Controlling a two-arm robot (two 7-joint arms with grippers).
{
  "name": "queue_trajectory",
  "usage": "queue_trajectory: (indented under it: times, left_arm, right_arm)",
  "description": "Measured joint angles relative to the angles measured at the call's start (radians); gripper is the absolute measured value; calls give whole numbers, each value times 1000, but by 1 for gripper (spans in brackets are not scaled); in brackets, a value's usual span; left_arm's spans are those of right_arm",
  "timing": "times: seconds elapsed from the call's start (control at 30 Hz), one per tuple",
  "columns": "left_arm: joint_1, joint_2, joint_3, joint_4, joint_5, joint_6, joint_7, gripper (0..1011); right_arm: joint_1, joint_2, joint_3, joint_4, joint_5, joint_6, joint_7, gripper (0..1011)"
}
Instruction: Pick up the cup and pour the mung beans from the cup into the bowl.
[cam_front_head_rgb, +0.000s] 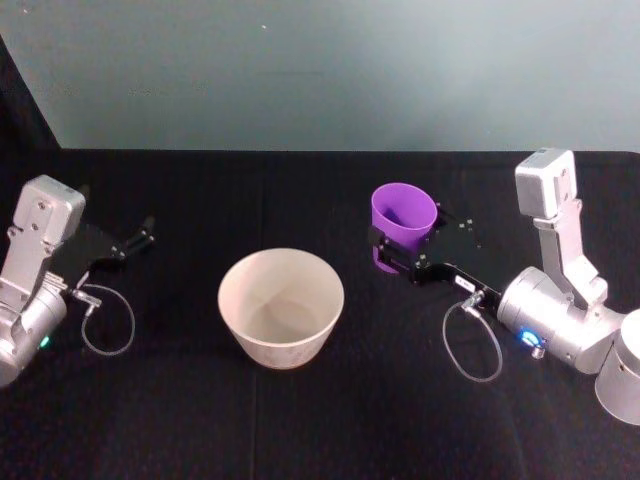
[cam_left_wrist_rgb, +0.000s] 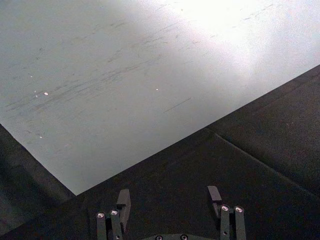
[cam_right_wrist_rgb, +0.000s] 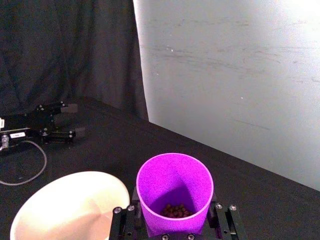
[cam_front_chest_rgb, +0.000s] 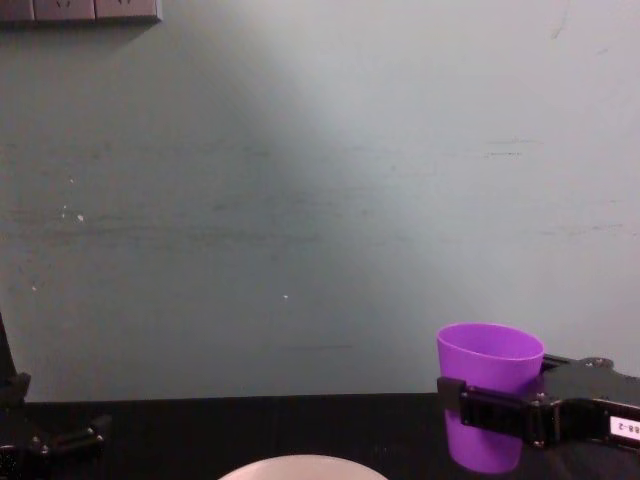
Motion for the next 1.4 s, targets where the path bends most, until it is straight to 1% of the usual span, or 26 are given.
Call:
queue_trajectory:
  times: [1.4]
  left_arm:
    - [0, 0, 0, 0, 0, 0, 0, 1000]
  right_arm:
    - [0, 0, 0, 0, 0, 0, 0, 718]
